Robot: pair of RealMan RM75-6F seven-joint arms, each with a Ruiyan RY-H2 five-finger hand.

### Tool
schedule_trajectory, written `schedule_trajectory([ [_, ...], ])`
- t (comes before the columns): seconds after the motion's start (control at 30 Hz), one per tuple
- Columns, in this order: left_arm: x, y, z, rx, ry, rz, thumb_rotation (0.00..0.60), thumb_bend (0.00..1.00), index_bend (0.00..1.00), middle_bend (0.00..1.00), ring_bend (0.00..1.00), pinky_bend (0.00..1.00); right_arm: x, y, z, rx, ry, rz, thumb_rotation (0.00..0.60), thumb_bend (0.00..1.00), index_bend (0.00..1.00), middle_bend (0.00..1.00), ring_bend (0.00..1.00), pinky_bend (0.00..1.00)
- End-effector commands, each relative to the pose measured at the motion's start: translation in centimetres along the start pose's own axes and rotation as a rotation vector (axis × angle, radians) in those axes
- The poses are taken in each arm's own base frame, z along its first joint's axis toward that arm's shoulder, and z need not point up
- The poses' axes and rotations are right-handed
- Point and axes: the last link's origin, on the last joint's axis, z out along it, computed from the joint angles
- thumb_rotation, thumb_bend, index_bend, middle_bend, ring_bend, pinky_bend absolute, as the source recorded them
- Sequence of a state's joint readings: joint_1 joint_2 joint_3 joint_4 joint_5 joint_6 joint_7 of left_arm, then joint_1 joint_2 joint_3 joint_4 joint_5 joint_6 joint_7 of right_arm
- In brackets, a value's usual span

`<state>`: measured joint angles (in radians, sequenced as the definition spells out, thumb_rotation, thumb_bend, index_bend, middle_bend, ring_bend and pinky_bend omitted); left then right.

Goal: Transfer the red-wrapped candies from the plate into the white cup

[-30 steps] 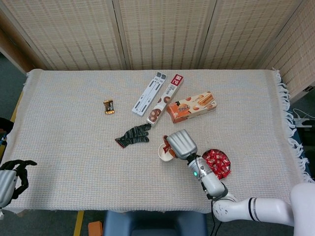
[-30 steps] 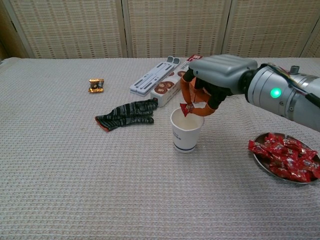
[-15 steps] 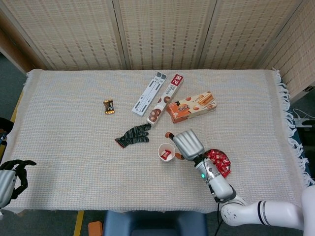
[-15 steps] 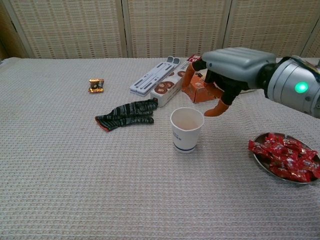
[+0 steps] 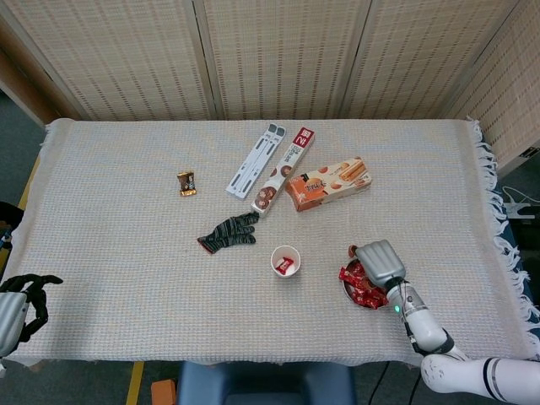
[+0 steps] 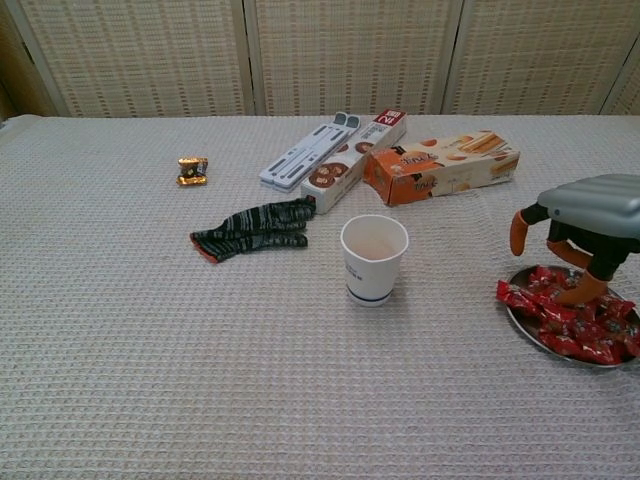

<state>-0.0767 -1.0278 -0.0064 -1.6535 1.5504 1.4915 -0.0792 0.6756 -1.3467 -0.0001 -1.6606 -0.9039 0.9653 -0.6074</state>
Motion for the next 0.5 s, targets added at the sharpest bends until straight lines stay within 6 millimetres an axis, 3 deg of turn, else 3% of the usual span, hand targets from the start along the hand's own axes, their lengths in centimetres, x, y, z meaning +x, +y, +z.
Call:
schedule_trajectory([
  [0.03,0.0,-0.03,0.01,0.001,-0.001,0.0,0.6,0.42,0.34,0.23,0.27,0.27,-0.32,0.02,0.28,-0.002,-0.012,0.015,0.6,0.08,0.36,0.82,0.76,0.98],
  [0.5,0.1,-0.11,0.01,0.003,0.001,-0.008,0.6,0.42,0.34,0.23,0.27,0.27,-1.07,-0.11,0.38,0.006,-0.032,0.008,0.6,0.08,0.39,0.82,0.76,0.98],
])
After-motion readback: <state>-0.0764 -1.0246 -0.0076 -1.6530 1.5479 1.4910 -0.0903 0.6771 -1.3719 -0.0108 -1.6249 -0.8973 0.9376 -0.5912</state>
